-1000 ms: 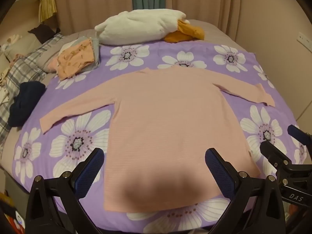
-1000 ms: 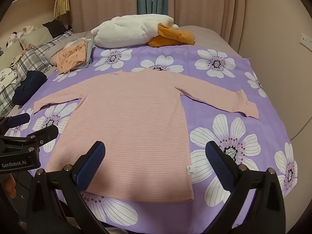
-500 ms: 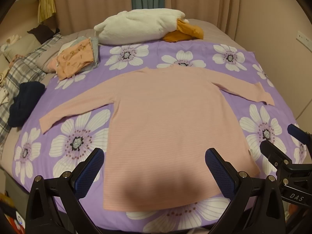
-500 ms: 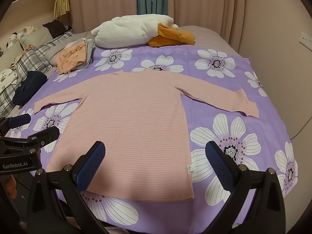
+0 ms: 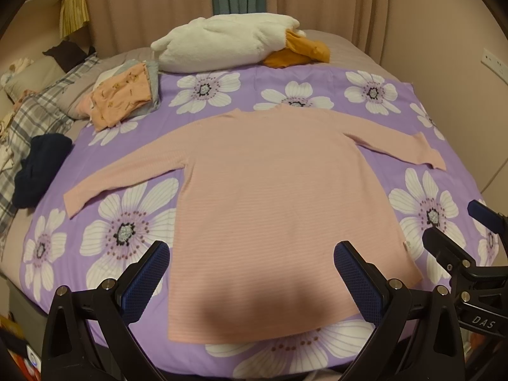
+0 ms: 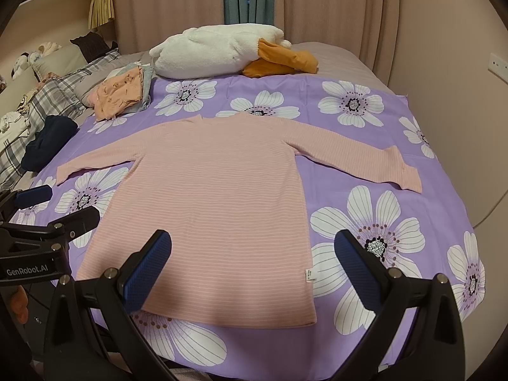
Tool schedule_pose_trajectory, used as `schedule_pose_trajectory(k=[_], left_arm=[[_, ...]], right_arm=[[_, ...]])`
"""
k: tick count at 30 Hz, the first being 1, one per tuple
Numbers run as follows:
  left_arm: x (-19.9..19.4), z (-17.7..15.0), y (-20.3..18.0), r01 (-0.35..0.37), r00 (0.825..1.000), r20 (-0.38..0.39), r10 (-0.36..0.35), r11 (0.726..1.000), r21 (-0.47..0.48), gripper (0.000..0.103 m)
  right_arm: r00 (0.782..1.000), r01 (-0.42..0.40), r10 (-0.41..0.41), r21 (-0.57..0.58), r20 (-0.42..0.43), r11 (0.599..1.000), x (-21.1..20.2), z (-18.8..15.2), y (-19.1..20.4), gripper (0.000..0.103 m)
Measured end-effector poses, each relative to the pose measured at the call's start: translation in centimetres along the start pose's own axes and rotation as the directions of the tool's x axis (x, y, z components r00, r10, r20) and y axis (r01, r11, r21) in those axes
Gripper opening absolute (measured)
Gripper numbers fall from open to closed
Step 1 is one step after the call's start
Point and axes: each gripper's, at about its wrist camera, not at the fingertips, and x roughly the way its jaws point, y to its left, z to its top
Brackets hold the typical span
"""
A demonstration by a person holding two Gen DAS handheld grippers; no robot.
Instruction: Fold small clothes
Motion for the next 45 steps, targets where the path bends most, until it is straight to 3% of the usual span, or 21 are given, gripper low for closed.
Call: schedule_pose_trajectory(k=[26,32,37,39,41,45], left_arm=[[0.1,-0.6,-0.1,0.0,1.0,0.0,0.0,1.0,0.006,0.102],[1.4,-0.8,0.5,0.049,0.999,-0.011,-0.049,0.998,-0.029,0.102],[4.2,-0.9,1.6,0.152,0.987,-0.044,-0.157,0.982,-0.112,0.102],[5.6,-1.1,2.2,0.202,0.975,-0.064,-0.214,0.966,-0.161,0.102],[6.8,-1.3,2.8,0.231,0.964,-0.085,-0.254,0.95,-0.212,0.102],[8.3,-1.2,3.3,0.264,0.949,-0.098,-0.299,0.926,-0.27,0.102]], right_arm=[[1.0,0.004,-0.004,0.004,-0.019,1.0,-0.4,-0.4,0.8,0.103],[1.0,-0.005,0.005,0.031,-0.015,1.0,0.5,-0.6,-0.4,0.103],[0.986,-0.137,0.151,0.177,-0.068,0.975,2.5,-1.7,-2.7,0.103],[0.971,-0.187,0.22,0.275,-0.094,0.943,4.0,-2.6,-4.6,0.103],[0.96,-0.183,0.247,0.373,-0.132,0.91,5.3,-3.6,-6.7,0.103],[0.96,-0.122,0.235,0.533,-0.15,0.838,6.7,-5.2,-11.6,0.102]])
